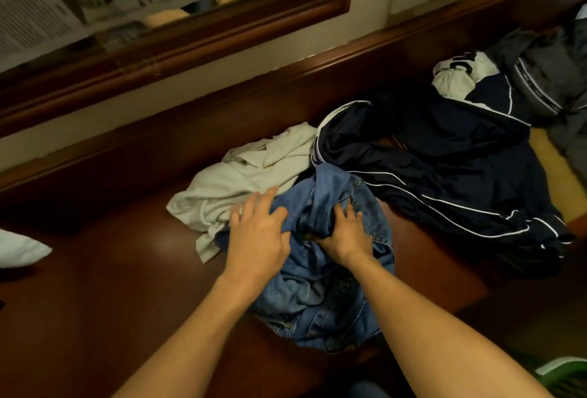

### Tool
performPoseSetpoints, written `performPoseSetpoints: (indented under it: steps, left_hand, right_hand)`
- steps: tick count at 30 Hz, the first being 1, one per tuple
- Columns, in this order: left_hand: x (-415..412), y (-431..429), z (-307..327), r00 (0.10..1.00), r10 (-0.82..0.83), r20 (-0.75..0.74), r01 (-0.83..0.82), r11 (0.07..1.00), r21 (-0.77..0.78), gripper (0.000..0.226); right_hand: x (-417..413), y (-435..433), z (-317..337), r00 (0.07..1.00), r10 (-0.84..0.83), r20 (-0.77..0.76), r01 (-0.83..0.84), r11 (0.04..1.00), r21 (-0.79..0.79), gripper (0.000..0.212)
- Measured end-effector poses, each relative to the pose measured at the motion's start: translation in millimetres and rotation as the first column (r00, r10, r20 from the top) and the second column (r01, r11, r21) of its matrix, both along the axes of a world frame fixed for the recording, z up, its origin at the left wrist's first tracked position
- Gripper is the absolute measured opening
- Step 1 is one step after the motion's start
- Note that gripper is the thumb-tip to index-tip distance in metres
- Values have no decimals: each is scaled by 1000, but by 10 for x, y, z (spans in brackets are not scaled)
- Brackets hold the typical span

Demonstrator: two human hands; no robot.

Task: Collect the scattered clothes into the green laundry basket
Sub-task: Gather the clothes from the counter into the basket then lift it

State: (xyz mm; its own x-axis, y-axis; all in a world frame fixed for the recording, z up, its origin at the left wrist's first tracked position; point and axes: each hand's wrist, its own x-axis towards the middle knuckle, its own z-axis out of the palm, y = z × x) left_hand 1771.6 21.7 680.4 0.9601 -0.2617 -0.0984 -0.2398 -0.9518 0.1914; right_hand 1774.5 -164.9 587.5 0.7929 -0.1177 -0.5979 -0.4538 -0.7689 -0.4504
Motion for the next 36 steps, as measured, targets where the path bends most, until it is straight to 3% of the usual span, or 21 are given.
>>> performPoseSetpoints:
  steps: [4, 7, 9, 12, 13, 15, 18, 20, 22, 25, 27, 30, 32, 34, 36]
  left_hand:
    - [-281, -220, -39, 949, -132, -288, 70, 974, -216, 28]
    - [-396, -328, -22, 888, -200, -415, 114, 968, -222, 33]
    - [-314, -321, 7, 851, -181, -493, 38, 958, -286, 36]
    - [-48, -224, -33, 855, -127, -502, -126, 889, -440, 14]
    - [44, -183, -80, 859, -114, -499, -133, 891, -434, 14]
    - [151, -138, -219, 871, -106, -480, -71, 939, -337, 50]
    - [138, -163, -410, 860, 45, -509, -90, 994, -64, 100]
    - [123, -156, -509, 824, 140, -549, -138, 989, 45, 134]
    - [125, -130, -560, 790, 175, -588, -160, 984, 77, 144]
    - [111, -120, -607, 752, 169, -637, -143, 985, 93, 134]
    - [90, -134, -640, 753, 181, -633, -127, 983, 131, 130]
    - [71, -152, -655, 780, 186, -597, -125, 982, 142, 124]
    - [44, -149, -648, 811, 180, -556, -129, 983, 129, 116]
    - [2, -136, -661, 849, 172, -499, -138, 985, 106, 106]
    - [-53, -114, -675, 883, 187, -431, -178, 982, 62, 92]
  right_hand:
    - [-261, -124, -7, 991, -33, 129, 30, 999, 28, 106]
    - [-567, -252, -24, 980, -54, 189, 38, 995, 87, 102]
    - [-717, -346, -25, 975, -64, 214, 22, 981, 192, 100]
    - [-863, -460, 37, 979, -101, 177, 42, 950, 310, 90]
    - [-908, -479, 52, 980, -121, 155, 70, 951, 301, 90]
    - [-1001, -482, 66, 968, -199, 150, 168, 966, 197, 94]
    - [-1139, -434, 98, 953, -260, 155, 283, 947, -153, 112]
    - [-1238, -410, 163, 930, -355, 90, 366, 890, -273, 122]
    - [-1310, -438, 173, 859, -509, -51, 491, 849, -196, 126]
    - [-1398, -500, 112, 752, -620, -226, 629, 776, -35, 120]
    - [-1421, -522, 41, 737, -628, -250, 660, 748, 68, 106]
    - [-1383, -512, -18, 699, -667, -258, 715, 648, 263, 52]
    - [-1306, -482, 14, 746, -636, -197, 665, 694, 276, 26]
    - [-1215, -433, 121, 825, -560, -77, 556, 779, 289, 15]
    - [-1132, -378, 285, 847, -531, -2, 488, 777, 397, 9]
